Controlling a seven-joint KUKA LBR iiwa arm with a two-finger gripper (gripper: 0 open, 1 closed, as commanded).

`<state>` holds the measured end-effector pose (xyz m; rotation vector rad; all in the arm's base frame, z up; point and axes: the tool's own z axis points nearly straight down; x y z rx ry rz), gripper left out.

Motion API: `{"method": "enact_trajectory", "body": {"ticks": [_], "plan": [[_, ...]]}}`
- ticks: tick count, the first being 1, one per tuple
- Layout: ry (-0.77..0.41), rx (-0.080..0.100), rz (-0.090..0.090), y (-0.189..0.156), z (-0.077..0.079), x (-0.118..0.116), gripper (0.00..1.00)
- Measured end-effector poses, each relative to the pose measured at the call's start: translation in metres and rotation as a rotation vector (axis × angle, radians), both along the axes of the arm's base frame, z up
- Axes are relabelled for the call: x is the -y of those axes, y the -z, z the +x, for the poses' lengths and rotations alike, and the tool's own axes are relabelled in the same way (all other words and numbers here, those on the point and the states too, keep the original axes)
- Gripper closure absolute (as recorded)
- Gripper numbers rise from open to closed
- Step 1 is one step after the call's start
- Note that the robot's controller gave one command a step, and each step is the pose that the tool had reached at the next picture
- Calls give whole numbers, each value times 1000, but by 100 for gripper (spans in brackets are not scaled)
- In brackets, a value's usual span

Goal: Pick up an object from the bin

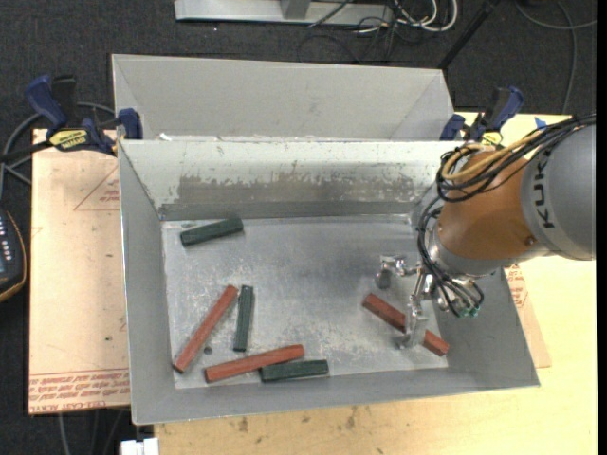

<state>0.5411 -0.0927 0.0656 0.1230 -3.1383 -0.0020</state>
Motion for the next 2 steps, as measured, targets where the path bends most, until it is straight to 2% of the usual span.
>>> {"method": "enact_trajectory", "body": {"ticks": [1, 2], "plan": [[-1, 2, 0, -4, 1, -1, 100], [-2, 3, 0, -4, 1, -1, 0]]}}
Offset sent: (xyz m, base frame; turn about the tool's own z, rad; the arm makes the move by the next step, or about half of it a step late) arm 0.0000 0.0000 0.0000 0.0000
